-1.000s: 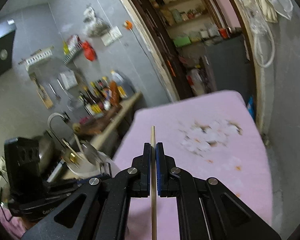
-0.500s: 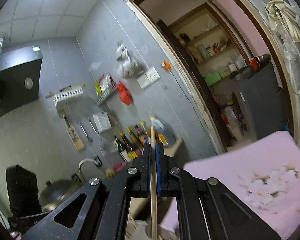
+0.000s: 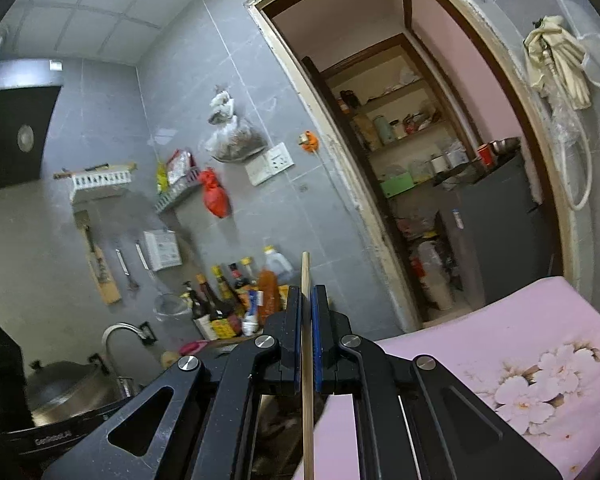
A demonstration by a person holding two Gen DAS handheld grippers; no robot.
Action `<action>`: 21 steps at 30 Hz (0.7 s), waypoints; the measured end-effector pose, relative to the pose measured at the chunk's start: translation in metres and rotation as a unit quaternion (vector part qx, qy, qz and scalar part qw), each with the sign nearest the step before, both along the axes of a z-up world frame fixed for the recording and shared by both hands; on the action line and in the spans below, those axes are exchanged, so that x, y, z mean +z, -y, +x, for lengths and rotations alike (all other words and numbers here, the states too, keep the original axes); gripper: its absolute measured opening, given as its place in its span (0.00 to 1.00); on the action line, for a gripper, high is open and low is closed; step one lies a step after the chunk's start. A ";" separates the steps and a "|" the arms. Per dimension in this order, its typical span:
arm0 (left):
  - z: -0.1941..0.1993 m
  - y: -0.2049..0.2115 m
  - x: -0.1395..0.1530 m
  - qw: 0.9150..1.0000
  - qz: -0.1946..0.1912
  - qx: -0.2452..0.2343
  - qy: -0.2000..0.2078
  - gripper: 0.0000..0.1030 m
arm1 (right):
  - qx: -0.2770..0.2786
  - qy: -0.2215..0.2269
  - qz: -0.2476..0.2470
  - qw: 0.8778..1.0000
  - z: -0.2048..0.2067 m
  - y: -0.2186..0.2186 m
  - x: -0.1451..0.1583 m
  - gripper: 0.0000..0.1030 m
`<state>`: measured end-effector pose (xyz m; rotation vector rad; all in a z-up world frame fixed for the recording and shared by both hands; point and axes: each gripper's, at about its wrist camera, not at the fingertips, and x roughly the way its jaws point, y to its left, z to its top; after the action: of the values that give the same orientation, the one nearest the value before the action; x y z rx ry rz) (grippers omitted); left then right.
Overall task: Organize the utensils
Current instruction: 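Carry the peeler and chopstick into the white holder and open both tools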
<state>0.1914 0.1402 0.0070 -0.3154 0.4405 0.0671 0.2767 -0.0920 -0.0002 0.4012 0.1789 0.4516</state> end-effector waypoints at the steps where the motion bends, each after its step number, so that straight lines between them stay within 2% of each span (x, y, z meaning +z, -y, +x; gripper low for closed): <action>1: 0.002 0.001 -0.003 1.000 0.001 -0.002 -0.001 0.06 | -0.005 0.001 -0.007 1.000 0.001 -0.001 -0.001 0.04; 9: 0.010 0.017 -0.024 0.999 0.025 -0.023 -0.009 0.06 | -0.023 -0.002 -0.052 0.998 -0.007 -0.007 -0.015 0.04; 13: 0.008 0.024 -0.036 0.998 0.047 -0.029 -0.019 0.06 | -0.030 -0.014 -0.054 0.998 -0.011 -0.002 -0.024 0.04; 21: 0.004 0.028 -0.037 0.998 0.059 -0.024 -0.024 0.06 | -0.046 -0.014 -0.045 0.998 -0.011 0.003 -0.025 0.05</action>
<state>0.1951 0.1119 -0.0304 -0.1881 0.4886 0.0532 0.2656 -0.0955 -0.0249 0.3259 0.2066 0.3464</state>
